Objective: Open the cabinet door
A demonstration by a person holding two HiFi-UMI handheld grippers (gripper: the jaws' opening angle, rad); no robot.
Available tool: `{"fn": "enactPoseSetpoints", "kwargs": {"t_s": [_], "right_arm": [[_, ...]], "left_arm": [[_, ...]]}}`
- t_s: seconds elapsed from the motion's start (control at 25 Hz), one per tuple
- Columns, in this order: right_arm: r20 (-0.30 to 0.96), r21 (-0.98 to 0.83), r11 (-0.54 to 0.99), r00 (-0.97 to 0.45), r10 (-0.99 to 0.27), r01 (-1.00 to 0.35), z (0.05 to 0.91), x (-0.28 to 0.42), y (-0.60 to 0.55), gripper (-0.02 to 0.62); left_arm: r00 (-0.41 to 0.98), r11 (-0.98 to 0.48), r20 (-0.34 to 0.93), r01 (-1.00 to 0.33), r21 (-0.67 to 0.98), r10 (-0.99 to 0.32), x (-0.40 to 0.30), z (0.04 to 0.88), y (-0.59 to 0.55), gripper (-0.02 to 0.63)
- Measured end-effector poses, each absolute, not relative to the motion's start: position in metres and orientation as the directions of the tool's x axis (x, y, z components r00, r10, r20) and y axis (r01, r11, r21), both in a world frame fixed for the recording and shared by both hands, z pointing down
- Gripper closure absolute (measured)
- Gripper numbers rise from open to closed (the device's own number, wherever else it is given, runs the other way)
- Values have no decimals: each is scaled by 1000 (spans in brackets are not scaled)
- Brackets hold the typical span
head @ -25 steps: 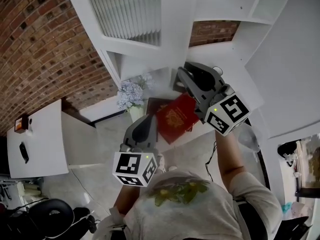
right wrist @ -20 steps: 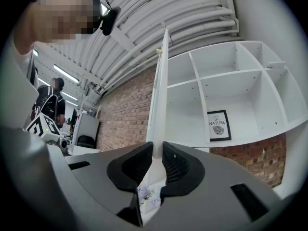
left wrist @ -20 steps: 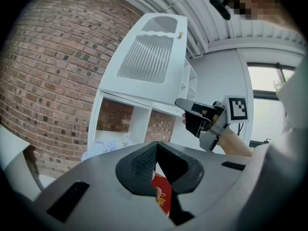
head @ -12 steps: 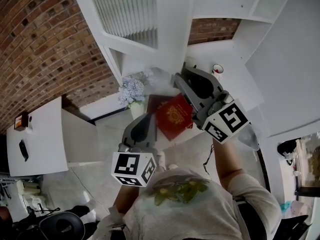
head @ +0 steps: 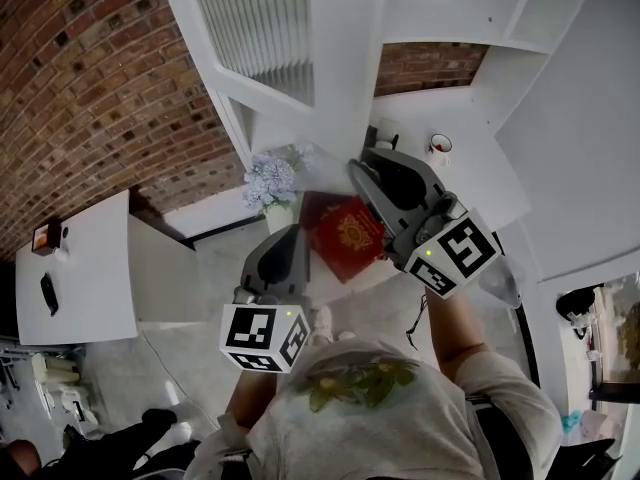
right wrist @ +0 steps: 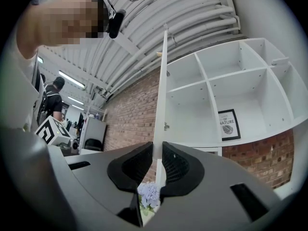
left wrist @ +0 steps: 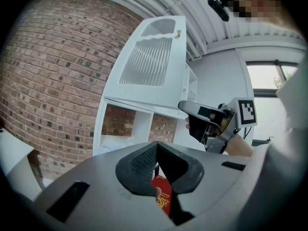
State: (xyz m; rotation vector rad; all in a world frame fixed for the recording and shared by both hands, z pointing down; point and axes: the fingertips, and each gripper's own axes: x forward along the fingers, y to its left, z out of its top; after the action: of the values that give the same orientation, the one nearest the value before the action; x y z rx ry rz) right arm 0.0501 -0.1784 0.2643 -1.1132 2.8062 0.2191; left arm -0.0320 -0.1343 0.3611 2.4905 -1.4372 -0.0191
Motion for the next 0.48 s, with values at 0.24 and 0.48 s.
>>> {"fn": "enactPoseSetpoints", "kwargs": {"t_s": [0.24, 0.48], "right_arm": [[-164, 96, 748, -752, -639, -656, 265, 41, -169, 526], [-162, 94, 768, -771, -616, -634, 264, 35, -163, 528]], "left_arm": [[492, -456, 125, -859, 235, -862, -35, 363, -131, 597], [473, -437, 129, -869, 235, -872, -40, 364, -128, 597]]}}
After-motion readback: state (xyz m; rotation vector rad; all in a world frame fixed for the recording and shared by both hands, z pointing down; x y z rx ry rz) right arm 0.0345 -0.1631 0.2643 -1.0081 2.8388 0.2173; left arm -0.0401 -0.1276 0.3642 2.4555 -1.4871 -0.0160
